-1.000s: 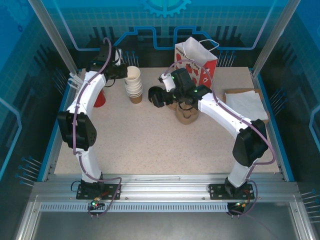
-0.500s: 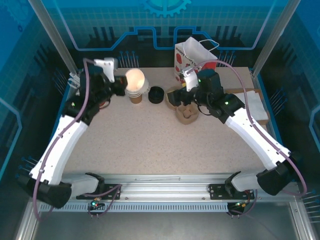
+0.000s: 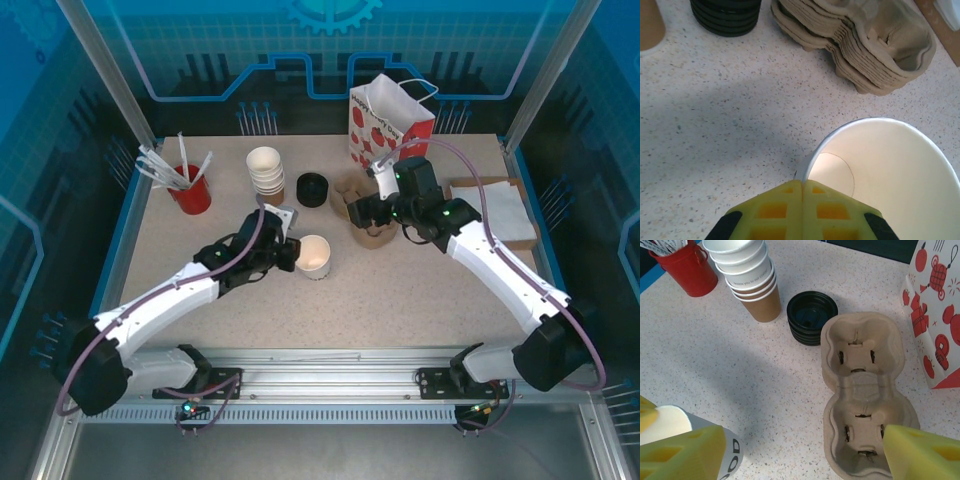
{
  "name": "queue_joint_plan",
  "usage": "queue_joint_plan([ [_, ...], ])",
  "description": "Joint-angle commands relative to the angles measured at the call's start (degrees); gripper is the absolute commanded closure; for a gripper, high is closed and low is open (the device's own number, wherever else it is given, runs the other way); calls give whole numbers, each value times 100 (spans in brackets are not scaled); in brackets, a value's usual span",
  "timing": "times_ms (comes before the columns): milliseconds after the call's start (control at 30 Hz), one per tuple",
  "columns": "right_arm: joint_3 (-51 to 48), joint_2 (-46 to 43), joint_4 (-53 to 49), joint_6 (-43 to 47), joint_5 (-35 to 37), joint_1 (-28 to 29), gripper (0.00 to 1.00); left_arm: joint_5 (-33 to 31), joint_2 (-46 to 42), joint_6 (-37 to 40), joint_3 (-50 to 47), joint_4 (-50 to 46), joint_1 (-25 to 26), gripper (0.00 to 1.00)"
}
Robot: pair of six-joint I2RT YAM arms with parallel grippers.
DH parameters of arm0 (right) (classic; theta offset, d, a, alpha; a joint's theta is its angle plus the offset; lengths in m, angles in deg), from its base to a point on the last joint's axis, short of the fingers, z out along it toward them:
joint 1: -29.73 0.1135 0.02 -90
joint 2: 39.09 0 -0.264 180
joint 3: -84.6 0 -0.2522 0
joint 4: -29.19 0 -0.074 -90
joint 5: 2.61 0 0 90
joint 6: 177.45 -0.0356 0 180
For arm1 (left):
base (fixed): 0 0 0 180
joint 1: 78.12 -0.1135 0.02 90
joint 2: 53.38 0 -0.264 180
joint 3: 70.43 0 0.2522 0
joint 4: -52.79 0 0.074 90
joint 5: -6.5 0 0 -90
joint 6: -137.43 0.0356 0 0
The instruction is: Pack the takeout coffee
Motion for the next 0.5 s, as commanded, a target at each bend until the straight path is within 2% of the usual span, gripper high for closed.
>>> queue_joint_plan([
  [0, -73, 81, 9, -15, 60, -88, 16, -157, 213, -129, -92, 432, 150, 94],
  [467, -132, 135, -105, 28, 124, -100, 16, -401, 815, 27, -67, 267, 367, 90],
])
